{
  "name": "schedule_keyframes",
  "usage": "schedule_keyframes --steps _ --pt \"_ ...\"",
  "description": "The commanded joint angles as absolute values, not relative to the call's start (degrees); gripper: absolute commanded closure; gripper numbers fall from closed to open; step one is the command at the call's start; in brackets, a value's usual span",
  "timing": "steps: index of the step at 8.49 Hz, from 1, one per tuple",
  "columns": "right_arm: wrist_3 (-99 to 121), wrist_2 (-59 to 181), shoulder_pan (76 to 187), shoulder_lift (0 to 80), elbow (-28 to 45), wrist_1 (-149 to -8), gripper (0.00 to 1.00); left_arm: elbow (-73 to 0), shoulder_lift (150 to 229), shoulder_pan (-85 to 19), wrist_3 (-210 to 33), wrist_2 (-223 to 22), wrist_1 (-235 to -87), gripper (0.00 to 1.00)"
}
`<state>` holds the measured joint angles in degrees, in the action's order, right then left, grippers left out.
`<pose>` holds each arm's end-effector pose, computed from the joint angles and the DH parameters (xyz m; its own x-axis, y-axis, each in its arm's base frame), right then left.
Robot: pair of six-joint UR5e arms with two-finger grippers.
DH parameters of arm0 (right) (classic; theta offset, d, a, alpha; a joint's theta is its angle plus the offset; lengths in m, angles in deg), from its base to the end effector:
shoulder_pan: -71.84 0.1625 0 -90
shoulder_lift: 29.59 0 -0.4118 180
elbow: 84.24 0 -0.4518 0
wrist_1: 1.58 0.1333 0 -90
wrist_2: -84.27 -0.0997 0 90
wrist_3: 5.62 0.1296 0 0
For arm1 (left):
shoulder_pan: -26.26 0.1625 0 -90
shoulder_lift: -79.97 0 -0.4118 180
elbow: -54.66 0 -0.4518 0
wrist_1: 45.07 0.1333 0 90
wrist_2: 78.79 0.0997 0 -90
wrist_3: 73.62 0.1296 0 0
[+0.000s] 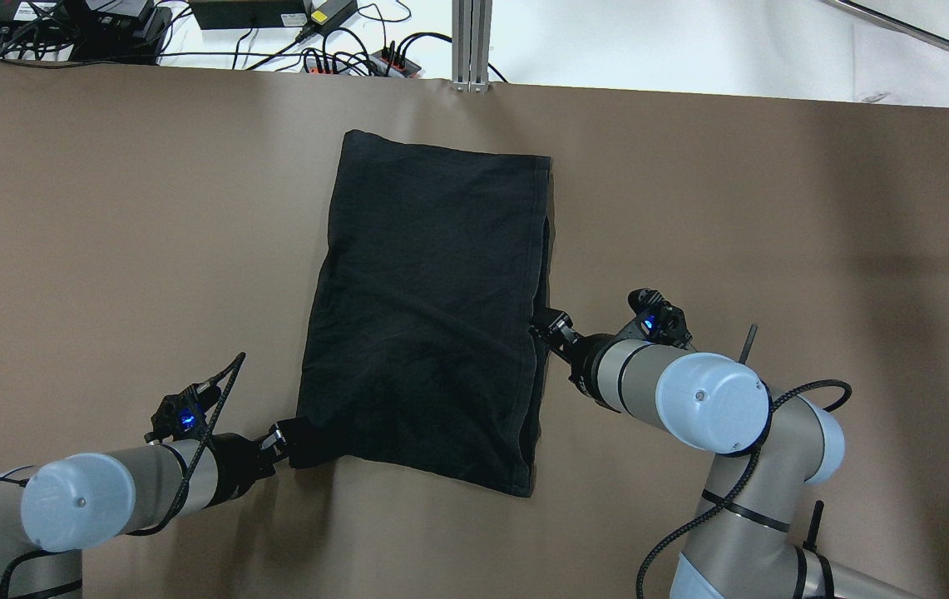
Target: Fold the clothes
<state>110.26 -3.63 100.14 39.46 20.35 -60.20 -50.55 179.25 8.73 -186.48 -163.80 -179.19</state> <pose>-0.5272 -0.4407 0.2435 0.0908 0.5443 0.8340 -0.6036 0.6961 -0.3886 0.5611 -0.3289 0.3359 0.1739 -0.4608 -0.8703 0.4828 0.8102 -0.3325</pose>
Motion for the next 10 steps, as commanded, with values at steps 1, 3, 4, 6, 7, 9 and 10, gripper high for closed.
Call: schedule_keyframes --steps 1,3,4,6,7,9,10 --pt "110.31 -3.62 100.05 39.49 20.35 -60.12 0.07 -50.36 179.64 8.86 -186.47 -163.69 -179.19 0.73" --pt "110.31 -3.62 100.05 39.49 20.35 -60.12 0.07 -50.63 179.90 8.77 -186.47 -163.69 -179.28 1.00" --pt "110.31 -3.53 99.87 39.49 20.35 -60.12 0.08 -51.06 179.99 8.77 -186.47 -163.69 -179.28 1.00" --pt "110.39 -0.73 96.90 39.49 20.44 -62.30 0.09 -51.07 181.30 8.77 -186.47 -163.69 -179.28 1.00" --pt "110.48 0.59 94.88 39.41 20.44 -65.88 0.09 -50.89 181.57 8.77 -186.39 -163.69 -179.28 1.00" --pt "110.57 2.61 91.80 39.32 19.83 -68.29 0.10 -50.72 181.57 8.77 -186.39 -162.82 -179.28 1.00" --pt "111.35 3.84 90.40 39.06 19.13 -68.29 0.10 -50.72 181.66 8.77 -186.39 -162.20 -179.20 1.00"
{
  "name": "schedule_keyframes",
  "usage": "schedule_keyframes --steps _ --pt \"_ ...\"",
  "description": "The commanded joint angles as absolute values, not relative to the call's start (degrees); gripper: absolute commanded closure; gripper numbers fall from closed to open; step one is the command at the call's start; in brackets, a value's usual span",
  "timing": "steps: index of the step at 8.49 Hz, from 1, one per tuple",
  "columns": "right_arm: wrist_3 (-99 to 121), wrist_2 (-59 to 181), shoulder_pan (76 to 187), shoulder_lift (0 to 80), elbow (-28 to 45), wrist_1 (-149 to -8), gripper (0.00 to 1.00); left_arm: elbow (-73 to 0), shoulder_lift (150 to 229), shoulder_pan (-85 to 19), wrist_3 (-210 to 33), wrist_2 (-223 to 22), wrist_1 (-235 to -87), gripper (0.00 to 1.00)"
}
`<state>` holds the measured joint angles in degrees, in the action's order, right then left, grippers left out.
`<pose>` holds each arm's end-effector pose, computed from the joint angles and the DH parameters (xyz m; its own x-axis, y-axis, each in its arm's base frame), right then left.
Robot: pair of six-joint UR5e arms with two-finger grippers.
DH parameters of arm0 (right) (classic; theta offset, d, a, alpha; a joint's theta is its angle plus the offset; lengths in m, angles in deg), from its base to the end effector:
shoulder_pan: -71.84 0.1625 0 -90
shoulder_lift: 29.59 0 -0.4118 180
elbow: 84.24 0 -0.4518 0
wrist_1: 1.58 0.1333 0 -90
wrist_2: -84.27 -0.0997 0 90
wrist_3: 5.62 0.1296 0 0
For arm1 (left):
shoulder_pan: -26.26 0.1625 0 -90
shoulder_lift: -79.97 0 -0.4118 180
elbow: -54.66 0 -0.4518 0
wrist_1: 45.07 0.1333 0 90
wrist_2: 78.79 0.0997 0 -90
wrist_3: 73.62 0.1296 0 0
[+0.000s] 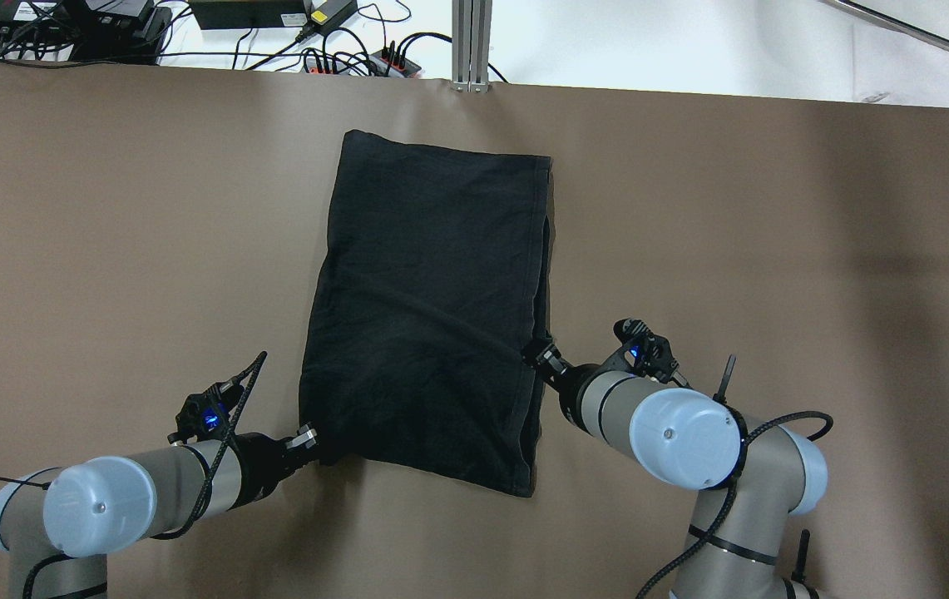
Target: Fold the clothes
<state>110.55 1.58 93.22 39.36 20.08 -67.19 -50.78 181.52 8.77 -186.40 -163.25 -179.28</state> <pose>-0.5764 -0.3865 0.2639 0.2163 0.5544 0.8036 -0.6232 0.7120 -0.3235 0.5659 -0.3312 0.3081 0.1338 -0.4462 -0.8849 0.4752 0.8124 -0.3379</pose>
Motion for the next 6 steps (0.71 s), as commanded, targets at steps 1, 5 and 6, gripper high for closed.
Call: schedule_keyframes --steps 1,5,6 --pt "111.45 4.20 90.12 38.45 18.34 -68.29 0.10 -50.72 181.66 8.77 -186.39 -162.11 -179.19 1.00" --pt "113.11 5.87 90.12 35.11 13.96 -68.29 0.10 -50.72 181.66 8.77 -186.30 -162.11 -179.19 1.00" --pt "113.47 5.87 90.12 34.49 13.76 -68.29 0.13 -50.72 181.57 8.77 -186.30 -162.11 -179.19 1.00"
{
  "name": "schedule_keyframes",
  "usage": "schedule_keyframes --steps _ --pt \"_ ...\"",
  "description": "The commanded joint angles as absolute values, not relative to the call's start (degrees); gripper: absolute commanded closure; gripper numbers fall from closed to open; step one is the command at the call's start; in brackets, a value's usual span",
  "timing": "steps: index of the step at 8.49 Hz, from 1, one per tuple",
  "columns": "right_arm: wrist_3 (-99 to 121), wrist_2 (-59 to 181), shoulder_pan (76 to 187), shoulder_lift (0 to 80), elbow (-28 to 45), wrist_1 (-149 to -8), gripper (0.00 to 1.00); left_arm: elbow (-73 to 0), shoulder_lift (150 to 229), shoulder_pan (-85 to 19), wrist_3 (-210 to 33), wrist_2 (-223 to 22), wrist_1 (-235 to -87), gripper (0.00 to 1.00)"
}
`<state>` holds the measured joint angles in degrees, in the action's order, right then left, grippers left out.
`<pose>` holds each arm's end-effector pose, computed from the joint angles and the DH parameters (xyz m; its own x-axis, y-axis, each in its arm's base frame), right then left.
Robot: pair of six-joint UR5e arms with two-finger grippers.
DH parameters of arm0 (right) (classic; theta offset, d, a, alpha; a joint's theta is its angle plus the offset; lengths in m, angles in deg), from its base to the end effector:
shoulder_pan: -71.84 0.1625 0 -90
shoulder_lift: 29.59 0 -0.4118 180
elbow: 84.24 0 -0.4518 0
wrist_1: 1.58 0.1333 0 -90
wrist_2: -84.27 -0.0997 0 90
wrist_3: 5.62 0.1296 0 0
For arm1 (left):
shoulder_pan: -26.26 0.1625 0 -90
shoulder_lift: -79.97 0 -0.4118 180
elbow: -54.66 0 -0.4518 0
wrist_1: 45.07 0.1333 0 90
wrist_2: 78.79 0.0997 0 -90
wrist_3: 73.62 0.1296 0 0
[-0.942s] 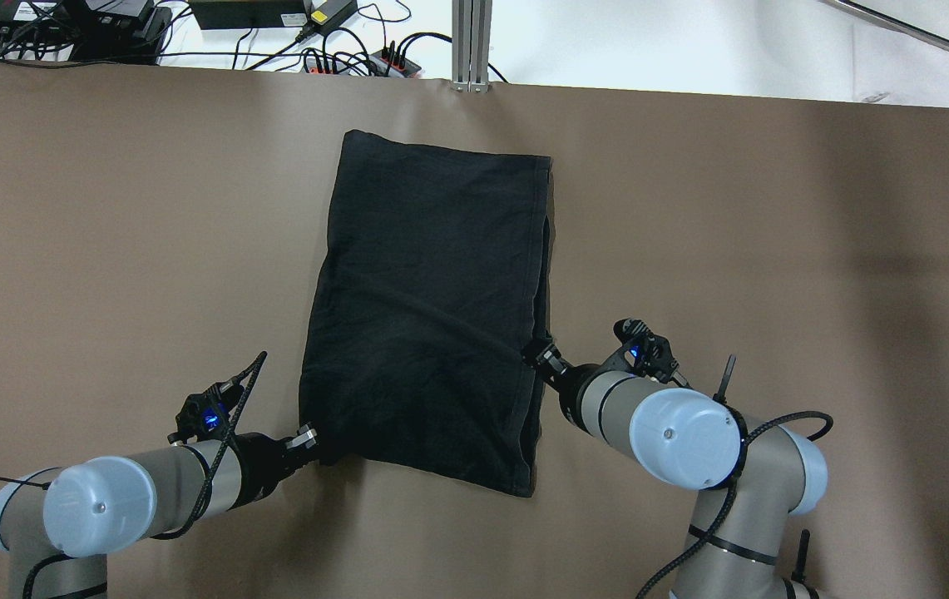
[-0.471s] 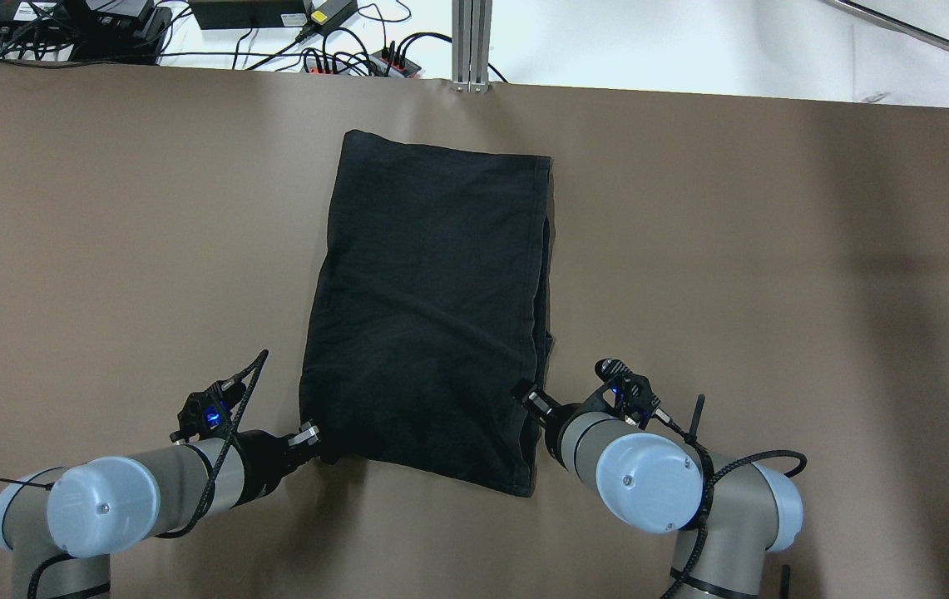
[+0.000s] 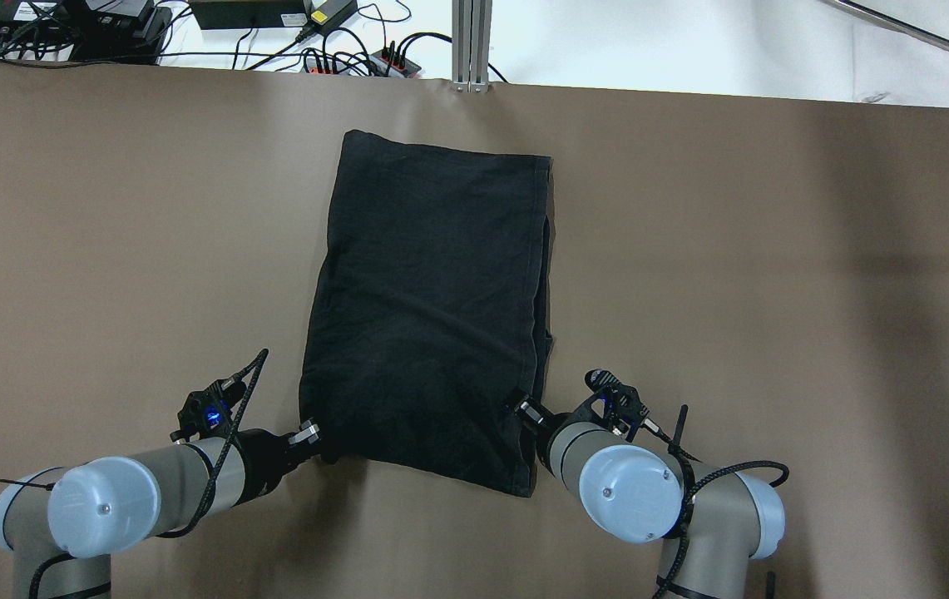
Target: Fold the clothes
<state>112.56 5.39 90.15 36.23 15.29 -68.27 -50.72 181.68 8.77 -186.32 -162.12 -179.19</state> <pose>-0.6200 -0.3719 0.2730 0.2374 0.5667 0.7890 -0.6512 0.6956 -0.3036 0.5656 -0.3338 0.3071 0.1277 -0.4421 -0.8878 0.4907 0.8061 -0.3308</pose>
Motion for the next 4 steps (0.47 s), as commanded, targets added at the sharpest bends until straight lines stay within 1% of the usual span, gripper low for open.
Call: schedule_keyframes --steps 1,2,3,4 --pt "113.64 6.05 90.12 34.48 13.68 -68.29 0.17 -50.72 181.57 8.77 -186.30 -162.20 -179.19 1.00" --pt "114.08 7.09 90.12 34.40 13.59 -68.38 0.19 -50.72 181.49 8.77 -186.30 -162.20 -179.19 1.00" --pt "115.13 7.89 90.12 33.70 13.33 -68.47 0.24 -50.63 181.57 8.77 -186.30 -162.20 -179.19 1.00" --pt "116.71 8.16 90.12 33.17 12.19 -68.21 0.27 -50.54 181.40 8.77 -186.30 -162.20 -179.19 1.00"
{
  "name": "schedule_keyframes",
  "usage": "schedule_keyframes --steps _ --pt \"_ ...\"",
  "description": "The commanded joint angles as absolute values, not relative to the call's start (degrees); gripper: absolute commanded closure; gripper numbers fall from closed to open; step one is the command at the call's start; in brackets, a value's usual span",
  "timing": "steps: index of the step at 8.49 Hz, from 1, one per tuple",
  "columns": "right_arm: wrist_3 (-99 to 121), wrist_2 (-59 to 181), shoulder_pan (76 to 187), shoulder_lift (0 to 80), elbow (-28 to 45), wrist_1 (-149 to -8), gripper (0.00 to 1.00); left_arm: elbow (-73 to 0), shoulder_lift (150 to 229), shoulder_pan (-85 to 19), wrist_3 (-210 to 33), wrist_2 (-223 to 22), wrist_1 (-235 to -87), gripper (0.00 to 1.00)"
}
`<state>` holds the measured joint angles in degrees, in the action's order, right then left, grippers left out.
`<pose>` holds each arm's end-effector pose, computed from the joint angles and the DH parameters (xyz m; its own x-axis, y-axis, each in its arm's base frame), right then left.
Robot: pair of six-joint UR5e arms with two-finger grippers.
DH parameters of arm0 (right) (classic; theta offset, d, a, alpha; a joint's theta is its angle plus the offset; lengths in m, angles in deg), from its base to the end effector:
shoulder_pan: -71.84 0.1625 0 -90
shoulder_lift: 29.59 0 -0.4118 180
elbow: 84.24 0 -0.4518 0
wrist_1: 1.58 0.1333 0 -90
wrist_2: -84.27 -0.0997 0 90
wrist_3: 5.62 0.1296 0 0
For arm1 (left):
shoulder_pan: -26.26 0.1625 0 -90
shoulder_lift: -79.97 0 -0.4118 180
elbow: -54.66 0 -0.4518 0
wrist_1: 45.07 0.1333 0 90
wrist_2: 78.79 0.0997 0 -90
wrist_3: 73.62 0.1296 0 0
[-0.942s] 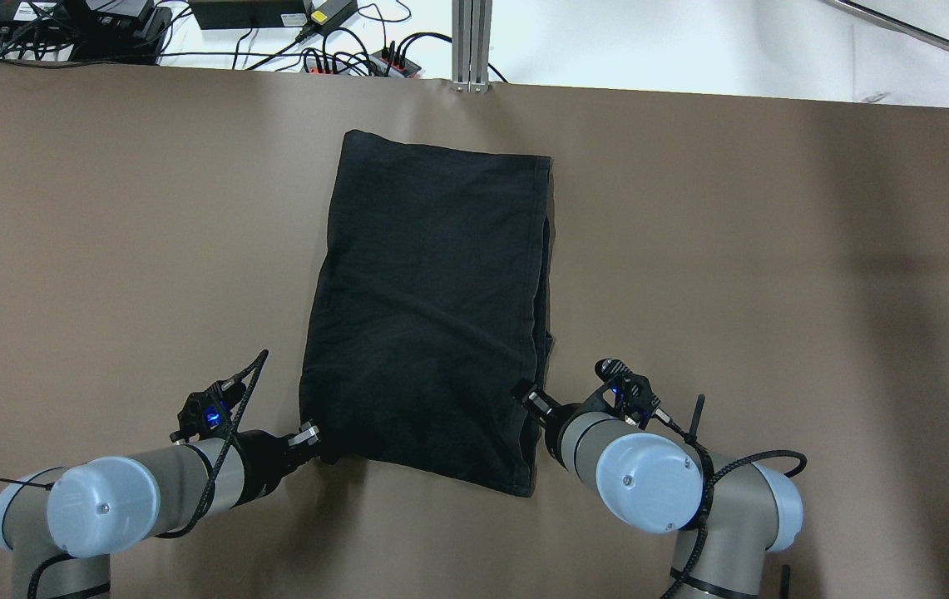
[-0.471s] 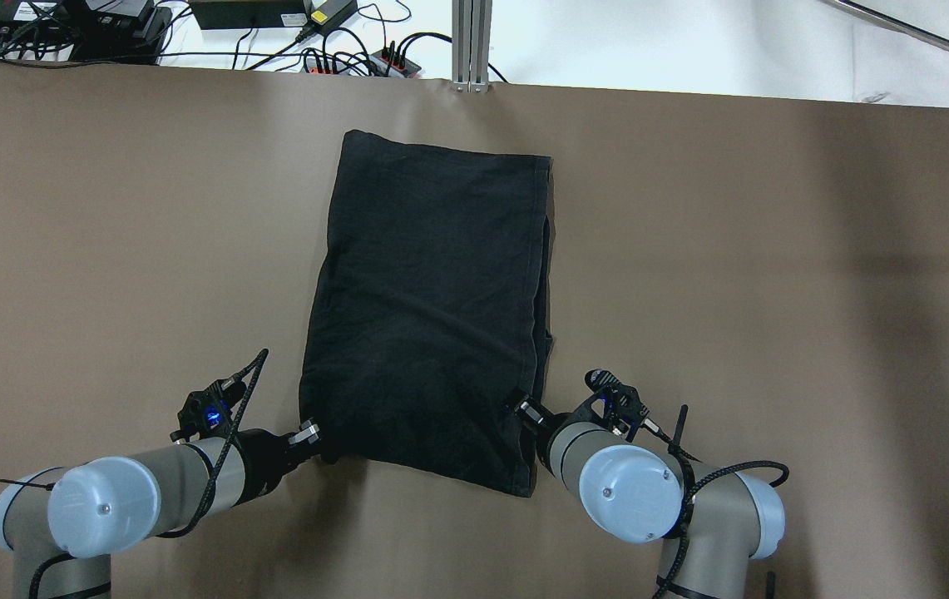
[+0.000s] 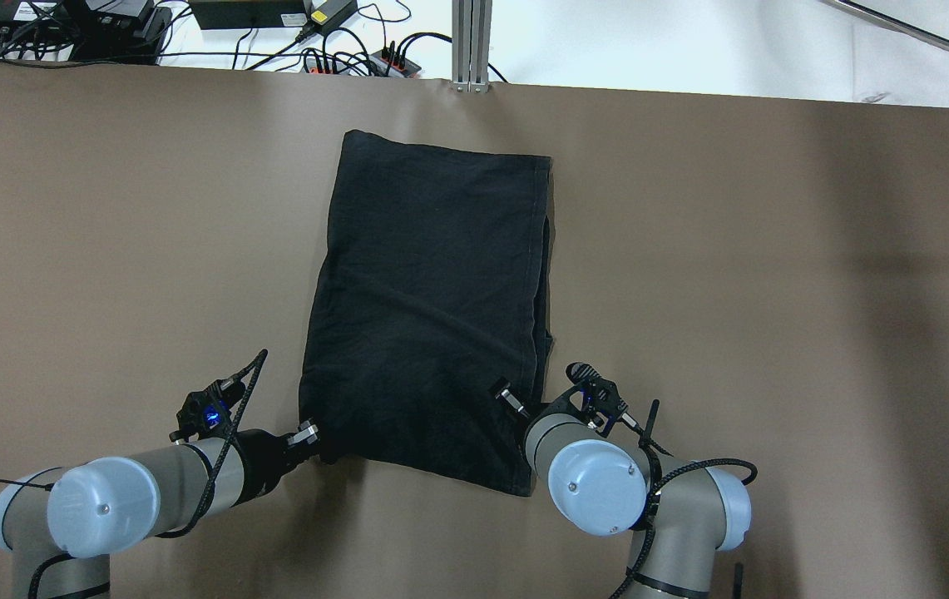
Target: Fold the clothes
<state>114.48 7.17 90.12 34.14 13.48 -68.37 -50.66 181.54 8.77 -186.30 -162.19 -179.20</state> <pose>-0.6300 -0.3790 0.2638 0.2023 0.5817 0.7879 -0.6766 0.6646 -0.3169 0.5656 -0.3336 0.3092 0.1311 -0.4429 -0.8869 0.4907 0.8064 -0.3301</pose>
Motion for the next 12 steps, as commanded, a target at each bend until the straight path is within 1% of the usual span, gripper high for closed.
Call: schedule_keyframes --steps 1,3,4,5,7,8,9,11,12 --pt "117.33 8.25 90.12 31.51 10.88 -68.38 0.30 -50.63 181.22 8.77 -186.30 -162.20 -179.19 1.00" --pt "117.34 8.25 90.03 30.70 10.07 -68.38 0.32 -50.63 181.40 8.77 -186.21 -162.20 -179.19 1.00" --pt "117.34 8.25 90.12 30.70 10.07 -68.20 0.37 -50.63 181.48 8.77 -186.21 -162.20 -179.19 1.00" --pt "117.42 8.25 90.12 30.70 10.16 -67.59 0.46 -50.63 181.57 8.77 -186.21 -162.20 -179.19 1.00" --pt "117.51 8.25 90.12 30.70 10.60 -67.32 0.74 -50.63 181.66 8.77 -186.12 -162.28 -179.19 1.00" --pt "117.51 8.25 90.12 31.05 10.95 -67.15 0.92 -50.72 181.66 8.77 -186.12 -162.29 -179.19 1.00" --pt "117.43 8.25 90.12 31.32 11.30 -67.15 1.00 -50.72 181.75 8.77 -186.04 -162.29 -179.19 1.00" --pt "117.25 8.16 90.21 32.19 12.87 -67.15 1.00 -51.33 181.75 8.77 -185.77 -162.37 -179.19 1.00" --pt "116.81 8.16 90.21 34.20 15.49 -67.24 1.00 -52.11 181.84 8.77 -185.68 -162.55 -179.19 1.00"
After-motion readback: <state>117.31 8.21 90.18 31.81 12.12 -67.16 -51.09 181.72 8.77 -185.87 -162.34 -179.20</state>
